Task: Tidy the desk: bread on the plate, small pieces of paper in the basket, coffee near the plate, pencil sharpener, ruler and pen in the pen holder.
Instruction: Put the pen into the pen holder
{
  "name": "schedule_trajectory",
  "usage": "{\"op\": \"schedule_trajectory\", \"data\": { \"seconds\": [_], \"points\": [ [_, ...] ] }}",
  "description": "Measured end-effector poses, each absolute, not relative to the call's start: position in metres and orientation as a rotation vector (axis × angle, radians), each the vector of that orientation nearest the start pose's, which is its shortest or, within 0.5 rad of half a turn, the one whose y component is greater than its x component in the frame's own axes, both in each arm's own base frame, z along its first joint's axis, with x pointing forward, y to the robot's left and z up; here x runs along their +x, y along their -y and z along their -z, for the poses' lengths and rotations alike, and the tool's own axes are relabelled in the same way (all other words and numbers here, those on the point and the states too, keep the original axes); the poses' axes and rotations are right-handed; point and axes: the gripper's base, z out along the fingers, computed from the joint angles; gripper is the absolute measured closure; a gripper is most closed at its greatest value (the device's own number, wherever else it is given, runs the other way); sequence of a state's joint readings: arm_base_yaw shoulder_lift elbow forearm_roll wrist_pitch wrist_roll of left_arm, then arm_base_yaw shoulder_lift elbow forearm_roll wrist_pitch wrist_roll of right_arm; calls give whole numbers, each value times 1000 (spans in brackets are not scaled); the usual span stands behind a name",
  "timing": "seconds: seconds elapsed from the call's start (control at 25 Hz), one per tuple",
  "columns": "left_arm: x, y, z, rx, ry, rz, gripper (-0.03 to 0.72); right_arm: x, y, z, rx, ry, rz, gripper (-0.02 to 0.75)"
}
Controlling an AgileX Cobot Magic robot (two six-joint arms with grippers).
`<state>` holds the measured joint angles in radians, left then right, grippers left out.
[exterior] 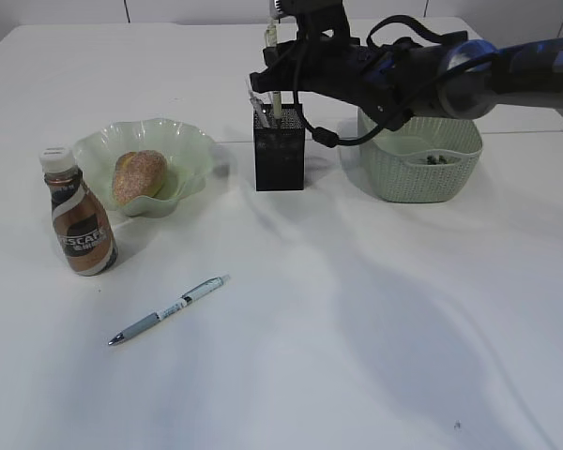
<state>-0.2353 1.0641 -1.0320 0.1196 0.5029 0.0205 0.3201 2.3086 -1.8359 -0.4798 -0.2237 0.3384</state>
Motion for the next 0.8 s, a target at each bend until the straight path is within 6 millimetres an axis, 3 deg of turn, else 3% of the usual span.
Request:
{"op": "schedule_trajectory", "data": {
  "seconds": [0.32, 0.8],
  "points": [
    [223, 48, -385, 325, -1987, 12, 341, 518, -181, -213, -467, -1707, -225, 594],
    [223, 48, -385, 325, -1987, 12, 340, 520, -182, -201, -458, -1732, -235, 381]
  ]
}}
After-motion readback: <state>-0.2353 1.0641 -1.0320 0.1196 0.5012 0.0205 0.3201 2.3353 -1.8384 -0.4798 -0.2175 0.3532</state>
